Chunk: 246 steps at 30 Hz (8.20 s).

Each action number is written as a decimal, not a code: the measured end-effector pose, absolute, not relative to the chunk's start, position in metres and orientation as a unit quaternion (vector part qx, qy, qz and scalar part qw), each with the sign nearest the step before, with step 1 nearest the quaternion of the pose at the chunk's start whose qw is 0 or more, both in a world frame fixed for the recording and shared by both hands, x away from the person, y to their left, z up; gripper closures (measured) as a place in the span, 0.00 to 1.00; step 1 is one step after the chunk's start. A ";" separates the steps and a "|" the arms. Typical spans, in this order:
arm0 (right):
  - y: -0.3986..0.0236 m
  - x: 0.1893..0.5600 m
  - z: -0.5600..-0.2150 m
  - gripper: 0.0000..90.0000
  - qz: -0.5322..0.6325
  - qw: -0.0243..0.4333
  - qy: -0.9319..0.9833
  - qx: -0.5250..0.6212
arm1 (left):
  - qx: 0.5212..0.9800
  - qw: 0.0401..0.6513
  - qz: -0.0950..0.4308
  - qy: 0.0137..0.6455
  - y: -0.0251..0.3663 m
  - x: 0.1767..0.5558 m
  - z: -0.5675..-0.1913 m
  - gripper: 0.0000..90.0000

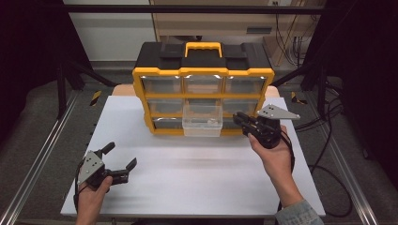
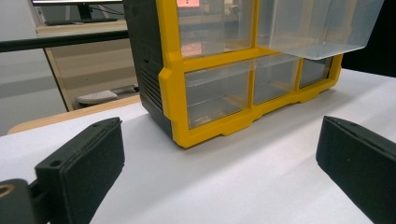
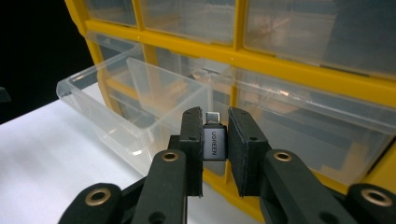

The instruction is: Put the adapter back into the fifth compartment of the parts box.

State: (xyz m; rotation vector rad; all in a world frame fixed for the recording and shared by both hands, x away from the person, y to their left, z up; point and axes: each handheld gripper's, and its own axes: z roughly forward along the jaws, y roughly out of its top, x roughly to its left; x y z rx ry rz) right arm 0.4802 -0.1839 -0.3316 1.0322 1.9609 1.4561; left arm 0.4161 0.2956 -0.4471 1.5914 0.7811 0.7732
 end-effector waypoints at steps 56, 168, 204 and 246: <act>-0.142 0.491 -0.297 0.85 0.561 0.239 0.716 0.342 | 0.679 0.569 0.327 0.330 0.295 0.417 -0.447 0.01; -0.108 0.494 -0.299 0.23 0.577 0.266 0.692 0.342 | 0.680 0.568 0.327 0.328 0.295 0.417 -0.447 0.01; -0.118 0.488 -0.297 0.04 0.605 0.286 0.663 0.337 | 0.680 0.568 0.327 0.328 0.295 0.417 -0.447 0.01; -0.147 0.482 -0.295 0.04 0.612 0.296 0.650 0.340 | 0.681 0.567 0.328 0.329 0.295 0.417 -0.448 0.01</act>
